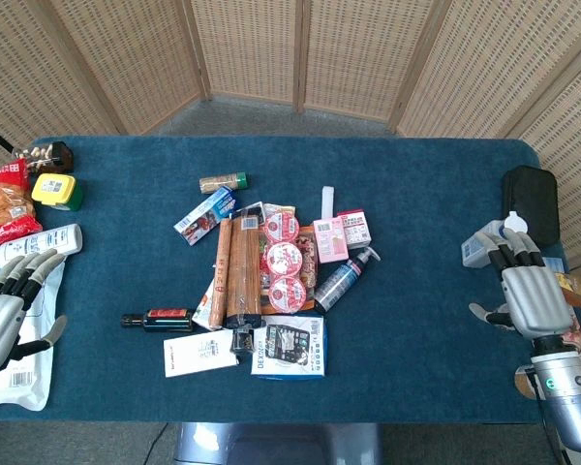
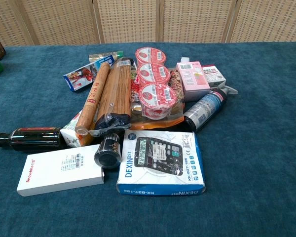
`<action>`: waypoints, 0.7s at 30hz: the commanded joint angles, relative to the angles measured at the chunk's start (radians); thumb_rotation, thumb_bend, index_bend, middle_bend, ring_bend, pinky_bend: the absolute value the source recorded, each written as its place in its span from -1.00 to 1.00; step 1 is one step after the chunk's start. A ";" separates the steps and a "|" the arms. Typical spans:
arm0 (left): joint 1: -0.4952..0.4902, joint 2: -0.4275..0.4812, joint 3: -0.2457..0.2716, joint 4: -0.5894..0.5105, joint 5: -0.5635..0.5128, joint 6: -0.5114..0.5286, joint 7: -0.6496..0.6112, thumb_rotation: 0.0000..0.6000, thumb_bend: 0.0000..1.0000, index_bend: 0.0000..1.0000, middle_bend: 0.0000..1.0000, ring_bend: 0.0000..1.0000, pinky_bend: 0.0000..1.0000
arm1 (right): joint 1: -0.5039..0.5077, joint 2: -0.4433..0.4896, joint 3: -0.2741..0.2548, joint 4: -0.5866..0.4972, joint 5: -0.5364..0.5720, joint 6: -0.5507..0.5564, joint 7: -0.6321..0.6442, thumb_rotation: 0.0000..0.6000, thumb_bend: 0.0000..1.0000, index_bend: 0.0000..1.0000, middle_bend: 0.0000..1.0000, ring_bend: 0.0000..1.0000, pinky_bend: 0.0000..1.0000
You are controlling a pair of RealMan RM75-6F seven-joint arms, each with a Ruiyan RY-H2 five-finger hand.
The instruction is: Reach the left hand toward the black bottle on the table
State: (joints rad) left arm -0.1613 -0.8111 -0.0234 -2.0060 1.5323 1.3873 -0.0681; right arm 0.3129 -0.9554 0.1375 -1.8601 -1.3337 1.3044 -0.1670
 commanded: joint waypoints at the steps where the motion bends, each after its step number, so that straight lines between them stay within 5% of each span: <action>1: 0.000 -0.003 0.003 0.007 -0.001 -0.006 -0.006 1.00 -0.10 -1.00 -1.00 -1.00 -1.00 | -0.001 -0.002 0.000 -0.004 0.001 -0.002 -0.003 1.00 -0.72 -1.00 -0.69 -1.00 -1.00; 13: -0.017 -0.003 -0.002 0.030 0.001 -0.028 -0.022 1.00 -0.10 -1.00 -1.00 -1.00 -1.00 | -0.021 -0.003 -0.007 -0.013 -0.009 0.011 0.015 1.00 -0.72 -1.00 -0.74 -1.00 -1.00; 21: -0.069 -0.049 0.023 0.066 -0.023 -0.163 0.012 1.00 -0.09 -1.00 -1.00 -1.00 -1.00 | -0.028 -0.005 -0.010 -0.011 0.003 0.002 0.018 1.00 -0.72 -1.00 -0.74 -1.00 -1.00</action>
State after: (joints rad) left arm -0.2115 -0.8429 -0.0116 -1.9512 1.5196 1.2628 -0.0719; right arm 0.2855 -0.9597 0.1283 -1.8721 -1.3319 1.3079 -0.1490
